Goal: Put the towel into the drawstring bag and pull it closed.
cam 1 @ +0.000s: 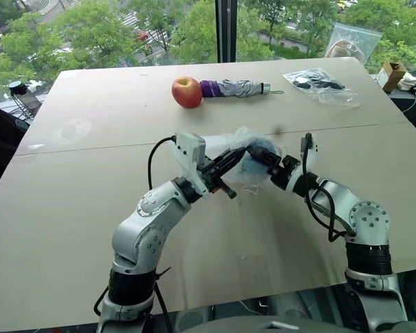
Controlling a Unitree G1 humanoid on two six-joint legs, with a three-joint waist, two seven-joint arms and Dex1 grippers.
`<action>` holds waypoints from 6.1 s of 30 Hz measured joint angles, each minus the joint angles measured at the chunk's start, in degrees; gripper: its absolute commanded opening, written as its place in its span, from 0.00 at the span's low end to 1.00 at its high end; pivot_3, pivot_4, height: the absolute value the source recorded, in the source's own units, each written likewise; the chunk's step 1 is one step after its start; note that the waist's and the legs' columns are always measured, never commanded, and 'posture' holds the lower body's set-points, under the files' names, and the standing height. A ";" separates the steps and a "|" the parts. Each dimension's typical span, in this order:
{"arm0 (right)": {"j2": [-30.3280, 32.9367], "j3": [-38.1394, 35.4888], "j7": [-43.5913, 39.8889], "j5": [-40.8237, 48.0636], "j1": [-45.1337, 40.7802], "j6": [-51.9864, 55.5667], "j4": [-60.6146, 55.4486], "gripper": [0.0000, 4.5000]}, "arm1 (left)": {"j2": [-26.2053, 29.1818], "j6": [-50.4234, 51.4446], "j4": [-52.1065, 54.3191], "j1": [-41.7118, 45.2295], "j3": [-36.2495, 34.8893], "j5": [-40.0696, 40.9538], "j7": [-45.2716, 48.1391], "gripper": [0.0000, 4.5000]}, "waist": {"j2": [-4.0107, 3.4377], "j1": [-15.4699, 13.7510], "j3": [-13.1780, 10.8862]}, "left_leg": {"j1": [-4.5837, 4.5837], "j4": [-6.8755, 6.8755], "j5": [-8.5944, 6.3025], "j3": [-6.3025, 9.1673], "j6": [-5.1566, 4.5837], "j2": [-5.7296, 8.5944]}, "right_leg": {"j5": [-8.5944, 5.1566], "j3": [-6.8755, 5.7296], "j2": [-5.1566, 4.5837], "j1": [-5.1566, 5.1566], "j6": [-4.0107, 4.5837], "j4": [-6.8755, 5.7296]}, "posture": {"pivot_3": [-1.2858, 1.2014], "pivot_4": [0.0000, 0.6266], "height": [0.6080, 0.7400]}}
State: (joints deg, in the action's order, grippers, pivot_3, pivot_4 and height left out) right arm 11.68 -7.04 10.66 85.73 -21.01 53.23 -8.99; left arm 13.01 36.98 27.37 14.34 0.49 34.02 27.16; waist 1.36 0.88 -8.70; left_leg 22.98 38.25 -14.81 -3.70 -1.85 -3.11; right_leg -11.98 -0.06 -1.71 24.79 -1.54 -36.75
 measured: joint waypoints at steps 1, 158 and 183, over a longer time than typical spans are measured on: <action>0.66 -0.01 -0.66 0.00 0.06 0.36 -0.01 0.74 | 0.13 0.00 -0.22 0.08 -0.02 0.00 0.01 0.00 | 0.00 -0.01 0.00 | 0.00 0.00 0.00 0.00 0.00 0.00 | 0.00 0.00 -0.01 0.00 0.00 0.00 | 0.52 0.24 1.00; 7.88 3.61 -32.55 -75.96 -8.61 -35.56 20.03 0.00 | 17.70 -21.38 -19.85 -1.03 12.99 -19.95 16.94 0.66 | 0.10 -0.13 -0.28 | -0.08 -0.05 -0.03 -0.61 -0.03 0.11 | 0.01 0.63 -0.10 0.24 -0.06 -0.07 | 0.52 0.24 1.00; 7.45 3.60 -31.80 -75.44 -7.28 -33.61 17.89 0.00 | 6.94 -37.39 -36.30 5.45 13.64 -25.57 20.32 0.66 | 0.10 -0.13 -0.28 | -0.03 -0.02 -0.03 -0.60 -0.04 0.10 | 0.03 0.58 -0.06 0.25 -0.11 -0.09 | 0.52 0.24 1.00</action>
State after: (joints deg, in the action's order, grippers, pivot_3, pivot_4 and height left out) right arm 19.14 -3.44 -21.14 10.29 -28.28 19.62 8.90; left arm 19.95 -0.41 -8.93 19.79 14.13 8.46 47.48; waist 1.46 0.75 -8.98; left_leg 22.95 38.23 -14.84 -4.30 -1.89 -3.01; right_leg -11.95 0.52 -1.77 25.03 -1.65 -36.84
